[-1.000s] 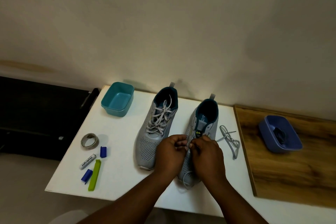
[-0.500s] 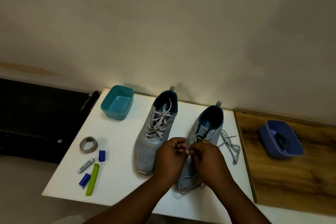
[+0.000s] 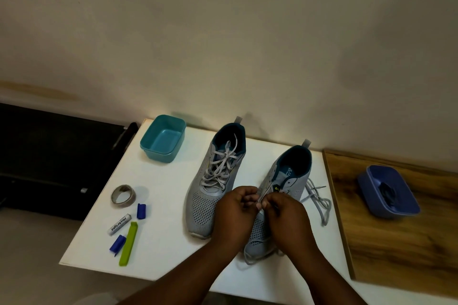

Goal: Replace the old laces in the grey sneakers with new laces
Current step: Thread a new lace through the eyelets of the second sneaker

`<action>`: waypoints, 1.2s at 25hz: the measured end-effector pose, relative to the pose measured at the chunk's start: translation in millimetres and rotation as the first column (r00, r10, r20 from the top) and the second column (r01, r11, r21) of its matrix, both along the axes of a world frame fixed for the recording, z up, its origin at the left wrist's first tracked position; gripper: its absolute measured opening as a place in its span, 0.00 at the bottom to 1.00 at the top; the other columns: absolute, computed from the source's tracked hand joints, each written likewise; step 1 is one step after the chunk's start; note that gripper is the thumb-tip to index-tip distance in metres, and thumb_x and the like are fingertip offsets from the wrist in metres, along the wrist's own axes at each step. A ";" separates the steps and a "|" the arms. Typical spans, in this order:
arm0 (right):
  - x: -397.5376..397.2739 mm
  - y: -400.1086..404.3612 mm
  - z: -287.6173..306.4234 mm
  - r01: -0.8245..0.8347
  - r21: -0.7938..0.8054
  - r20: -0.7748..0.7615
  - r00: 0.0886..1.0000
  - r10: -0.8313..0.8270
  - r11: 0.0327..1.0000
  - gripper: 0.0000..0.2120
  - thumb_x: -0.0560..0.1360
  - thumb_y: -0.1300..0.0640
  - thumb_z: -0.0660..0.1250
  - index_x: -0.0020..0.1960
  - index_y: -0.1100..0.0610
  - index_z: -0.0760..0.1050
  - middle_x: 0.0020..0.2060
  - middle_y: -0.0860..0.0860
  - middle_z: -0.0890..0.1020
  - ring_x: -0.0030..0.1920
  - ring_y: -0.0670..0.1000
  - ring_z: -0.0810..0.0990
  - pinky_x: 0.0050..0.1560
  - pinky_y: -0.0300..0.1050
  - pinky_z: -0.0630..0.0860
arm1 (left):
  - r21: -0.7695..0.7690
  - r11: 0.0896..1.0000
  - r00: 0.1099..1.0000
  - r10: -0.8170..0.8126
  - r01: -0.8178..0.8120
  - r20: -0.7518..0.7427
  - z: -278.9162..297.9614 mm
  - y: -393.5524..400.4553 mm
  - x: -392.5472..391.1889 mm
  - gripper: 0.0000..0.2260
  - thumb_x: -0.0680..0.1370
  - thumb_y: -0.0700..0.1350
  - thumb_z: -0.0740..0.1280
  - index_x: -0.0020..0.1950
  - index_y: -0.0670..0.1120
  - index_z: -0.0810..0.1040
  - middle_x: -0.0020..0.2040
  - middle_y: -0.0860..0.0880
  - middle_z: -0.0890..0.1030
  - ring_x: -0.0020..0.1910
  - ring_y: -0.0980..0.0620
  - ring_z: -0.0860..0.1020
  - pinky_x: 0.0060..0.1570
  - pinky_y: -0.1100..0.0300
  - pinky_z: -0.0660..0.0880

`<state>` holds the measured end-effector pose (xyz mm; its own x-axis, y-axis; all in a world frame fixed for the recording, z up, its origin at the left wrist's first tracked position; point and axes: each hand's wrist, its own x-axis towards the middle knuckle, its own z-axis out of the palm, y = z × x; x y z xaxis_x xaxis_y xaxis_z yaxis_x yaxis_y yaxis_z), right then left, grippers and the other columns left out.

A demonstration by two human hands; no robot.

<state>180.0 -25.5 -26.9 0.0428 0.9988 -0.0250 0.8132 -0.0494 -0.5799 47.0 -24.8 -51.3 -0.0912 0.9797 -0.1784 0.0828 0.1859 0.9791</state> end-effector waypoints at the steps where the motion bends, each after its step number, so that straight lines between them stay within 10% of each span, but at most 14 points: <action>1: 3.5 1.6 -0.4 -0.001 -0.025 -0.082 0.997 -0.001 1.000 0.10 0.80 0.57 0.67 0.42 0.46 0.80 0.40 0.42 0.82 0.42 0.40 0.78 0.43 0.39 0.73 | -0.001 1.000 1.000 0.000 0.000 0.012 -0.1 0.1 -0.5 0.15 0.74 0.37 0.75 0.58 0.50 0.82 0.48 0.54 0.85 0.48 0.62 0.83 0.49 0.68 0.78; 10: 5.3 8.1 4.9 -0.084 -0.097 0.220 0.970 0.104 0.992 0.08 0.82 0.51 0.63 0.44 0.46 0.76 0.39 0.45 0.80 0.40 0.43 0.77 0.41 0.41 0.74 | 0.001 1.000 0.998 -0.016 0.016 0.053 3.2 -5.2 -0.7 0.13 0.75 0.38 0.76 0.55 0.52 0.82 0.49 0.52 0.86 0.49 0.59 0.84 0.50 0.67 0.79; 16: 18.6 4.8 2.0 -0.144 -0.013 -0.025 0.989 0.144 0.989 0.09 0.81 0.53 0.66 0.42 0.45 0.77 0.39 0.41 0.81 0.42 0.40 0.78 0.43 0.42 0.77 | 0.004 0.998 0.996 -0.061 0.061 0.063 5.6 -3.5 -2.9 0.15 0.74 0.38 0.76 0.59 0.50 0.83 0.49 0.53 0.86 0.49 0.61 0.83 0.51 0.67 0.79; 22: 9.4 4.8 0.8 -0.132 -0.005 0.130 0.983 0.131 0.991 0.10 0.82 0.51 0.64 0.42 0.43 0.75 0.37 0.42 0.79 0.39 0.41 0.77 0.39 0.39 0.72 | 0.011 0.999 0.995 -0.050 0.049 0.092 7.2 -4.6 -4.5 0.13 0.75 0.38 0.76 0.58 0.48 0.83 0.48 0.52 0.86 0.49 0.60 0.83 0.49 0.68 0.78; 30: -2.7 -3.9 1.8 0.115 -0.038 -0.400 0.909 -0.120 0.993 0.13 0.79 0.62 0.69 0.45 0.46 0.85 0.41 0.40 0.86 0.44 0.40 0.84 0.49 0.41 0.80 | -0.004 0.999 0.995 -0.044 0.045 0.086 6.5 2.1 -4.6 0.17 0.74 0.37 0.76 0.61 0.48 0.81 0.51 0.52 0.85 0.50 0.60 0.83 0.51 0.67 0.79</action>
<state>177.2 -29.5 -25.1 0.1433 0.9866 -0.0781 0.5006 -0.1403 -0.8543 42.5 -22.7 -44.8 -0.0315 0.9815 -0.1891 0.0067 0.1894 0.9819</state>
